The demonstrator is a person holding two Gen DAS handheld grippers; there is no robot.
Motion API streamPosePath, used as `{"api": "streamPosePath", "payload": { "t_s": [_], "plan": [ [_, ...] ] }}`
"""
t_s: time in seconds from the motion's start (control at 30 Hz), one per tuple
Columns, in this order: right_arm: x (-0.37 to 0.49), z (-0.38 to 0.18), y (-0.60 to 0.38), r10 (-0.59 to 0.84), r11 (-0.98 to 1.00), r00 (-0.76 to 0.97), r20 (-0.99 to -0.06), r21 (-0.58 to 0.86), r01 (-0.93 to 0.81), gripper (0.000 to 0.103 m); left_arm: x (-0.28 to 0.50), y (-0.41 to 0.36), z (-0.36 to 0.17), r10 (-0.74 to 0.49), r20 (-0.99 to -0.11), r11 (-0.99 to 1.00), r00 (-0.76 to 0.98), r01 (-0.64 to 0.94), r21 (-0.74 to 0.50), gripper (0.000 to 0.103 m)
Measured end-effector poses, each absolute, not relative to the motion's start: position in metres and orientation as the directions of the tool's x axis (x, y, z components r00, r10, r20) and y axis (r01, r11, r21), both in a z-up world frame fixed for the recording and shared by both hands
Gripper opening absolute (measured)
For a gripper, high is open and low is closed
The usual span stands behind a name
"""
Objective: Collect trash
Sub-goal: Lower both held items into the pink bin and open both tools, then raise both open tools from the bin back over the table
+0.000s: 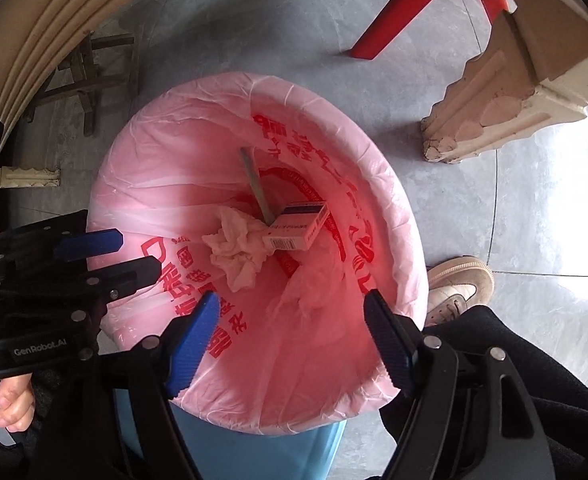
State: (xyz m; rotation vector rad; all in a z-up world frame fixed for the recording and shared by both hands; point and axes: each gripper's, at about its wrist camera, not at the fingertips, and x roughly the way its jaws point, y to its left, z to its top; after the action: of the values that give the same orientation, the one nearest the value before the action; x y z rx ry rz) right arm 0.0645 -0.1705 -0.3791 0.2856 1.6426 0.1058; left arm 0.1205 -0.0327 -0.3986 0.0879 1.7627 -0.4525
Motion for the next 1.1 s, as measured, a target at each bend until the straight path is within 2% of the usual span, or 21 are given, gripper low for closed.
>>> {"api": "streamPosePath", "payload": {
  "t_s": [0.3, 0.57, 0.83, 0.93, 1.03, 1.1],
  "plan": [
    [0.055, -0.36, -0.175, 0.23, 0.966, -0.019, -0.973, 0.226, 0.125, 0.073, 0.107, -0.024, -0.368, -0.132, -0.975, 0.923, -0.178, 0.337, -0.186, 0.058],
    [0.039, -0.297, -0.168, 0.263, 0.961, 0.085, -0.961, 0.269, 0.061, 0.073, 0.08, -0.019, -0.291, -0.12, -0.99, 0.868, -0.079, 0.476, -0.143, 0.058],
    [0.041, -0.157, -0.169, 0.416, 0.905, 0.207, -0.885, 0.383, -0.183, 0.073, 0.079, 0.008, -0.17, -0.079, -0.994, 0.776, 0.071, 0.63, -0.017, 0.06],
    [0.057, -0.092, -0.172, 0.449, 0.876, 0.257, -0.856, 0.367, -0.312, 0.073, 0.104, 0.02, -0.118, -0.074, -0.988, 0.752, 0.138, 0.658, 0.036, 0.065],
    [0.078, -0.029, -0.173, 0.49, 0.834, 0.305, -0.816, 0.338, -0.435, 0.074, 0.134, 0.028, -0.071, -0.057, -0.974, 0.728, 0.218, 0.676, 0.109, 0.066],
    [0.091, 0.004, -0.173, 0.516, 0.804, 0.326, -0.792, 0.317, -0.503, 0.08, 0.148, 0.031, -0.052, -0.059, -0.97, 0.712, 0.234, 0.691, 0.123, 0.066]
  ]
}}
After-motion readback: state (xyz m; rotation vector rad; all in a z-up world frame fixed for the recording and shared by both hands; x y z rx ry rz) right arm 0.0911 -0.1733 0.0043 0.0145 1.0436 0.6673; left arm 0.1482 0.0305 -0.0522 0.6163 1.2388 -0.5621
